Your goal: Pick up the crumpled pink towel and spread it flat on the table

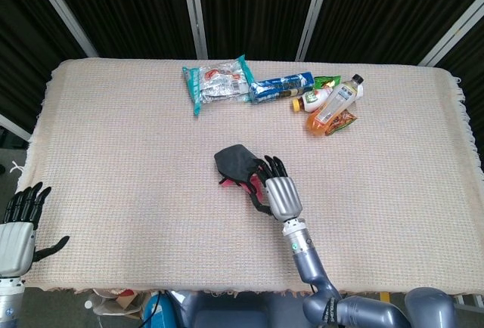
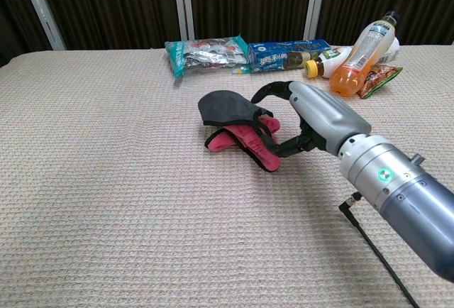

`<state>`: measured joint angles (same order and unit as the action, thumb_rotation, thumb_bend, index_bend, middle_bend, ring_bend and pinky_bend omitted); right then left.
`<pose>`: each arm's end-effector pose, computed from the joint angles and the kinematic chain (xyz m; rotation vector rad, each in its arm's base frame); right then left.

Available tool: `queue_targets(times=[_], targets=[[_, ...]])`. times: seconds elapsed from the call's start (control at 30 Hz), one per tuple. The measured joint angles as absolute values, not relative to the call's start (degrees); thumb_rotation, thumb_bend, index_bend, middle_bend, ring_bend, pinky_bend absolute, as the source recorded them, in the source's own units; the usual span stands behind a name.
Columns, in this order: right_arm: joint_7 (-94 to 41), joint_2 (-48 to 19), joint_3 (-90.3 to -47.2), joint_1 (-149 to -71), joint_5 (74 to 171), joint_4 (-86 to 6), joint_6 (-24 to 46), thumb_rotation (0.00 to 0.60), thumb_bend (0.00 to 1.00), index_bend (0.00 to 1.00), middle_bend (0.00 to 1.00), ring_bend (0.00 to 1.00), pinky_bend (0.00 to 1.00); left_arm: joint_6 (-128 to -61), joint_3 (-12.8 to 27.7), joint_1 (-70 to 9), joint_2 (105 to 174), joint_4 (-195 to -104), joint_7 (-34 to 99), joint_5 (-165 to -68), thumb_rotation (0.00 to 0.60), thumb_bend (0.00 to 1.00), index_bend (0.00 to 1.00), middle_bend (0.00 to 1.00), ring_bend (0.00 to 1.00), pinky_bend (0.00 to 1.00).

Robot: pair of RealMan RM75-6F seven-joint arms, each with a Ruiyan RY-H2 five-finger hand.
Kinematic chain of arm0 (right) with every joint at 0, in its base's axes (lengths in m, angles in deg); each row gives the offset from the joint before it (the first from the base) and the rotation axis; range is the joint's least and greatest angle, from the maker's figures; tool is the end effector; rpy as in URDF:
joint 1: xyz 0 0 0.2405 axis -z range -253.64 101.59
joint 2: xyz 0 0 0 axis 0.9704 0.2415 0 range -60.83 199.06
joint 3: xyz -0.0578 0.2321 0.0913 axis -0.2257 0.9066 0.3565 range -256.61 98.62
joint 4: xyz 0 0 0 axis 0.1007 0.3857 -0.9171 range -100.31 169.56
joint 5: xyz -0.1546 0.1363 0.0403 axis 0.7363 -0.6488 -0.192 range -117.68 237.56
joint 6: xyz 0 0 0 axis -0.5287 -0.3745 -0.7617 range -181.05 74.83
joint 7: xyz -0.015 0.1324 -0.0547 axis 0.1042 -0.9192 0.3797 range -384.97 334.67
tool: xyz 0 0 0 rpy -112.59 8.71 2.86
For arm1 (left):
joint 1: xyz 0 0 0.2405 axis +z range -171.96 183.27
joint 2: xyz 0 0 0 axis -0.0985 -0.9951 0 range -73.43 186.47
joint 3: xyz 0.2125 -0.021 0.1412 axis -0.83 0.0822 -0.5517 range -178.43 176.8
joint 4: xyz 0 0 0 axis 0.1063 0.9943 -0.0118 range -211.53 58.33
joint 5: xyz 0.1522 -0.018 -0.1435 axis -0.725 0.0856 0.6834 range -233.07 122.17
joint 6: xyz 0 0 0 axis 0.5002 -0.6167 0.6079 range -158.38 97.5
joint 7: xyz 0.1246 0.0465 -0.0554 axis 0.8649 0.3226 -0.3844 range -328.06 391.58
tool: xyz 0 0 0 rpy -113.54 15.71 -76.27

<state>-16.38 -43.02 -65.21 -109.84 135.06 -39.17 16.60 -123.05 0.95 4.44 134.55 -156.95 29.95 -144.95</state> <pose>-0.1129 -0.2971 -0.0829 1.5539 -1.1696 1.3323 -0.3223 0.1569 0.1094 -1.3102 -0.8849 -1.0052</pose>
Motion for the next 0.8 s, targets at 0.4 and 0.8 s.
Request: queue_targets(times=[0.4, 0.8], targets=[[-15.67, -43.76, -65.68, -109.89, 135.15, -41.12, 16.29, 0.600, 0.40, 0.10, 0.13, 0.02, 0.04, -123.17, 0.85, 4.41, 134.71, -156.87, 30.10, -145.28, 0.600, 0.04, 0.00, 0.00, 0.00, 0.00], [-15.40, -45.88, -64.24, -110.21, 135.12, -36.33, 17.81, 0.600, 0.40, 0.25, 0.13, 0.02, 0.04, -123.17, 0.88, 4.42, 134.78, -156.63, 29.84, -145.25, 0.600, 0.04, 0.00, 0.00, 0.00, 0.00]])
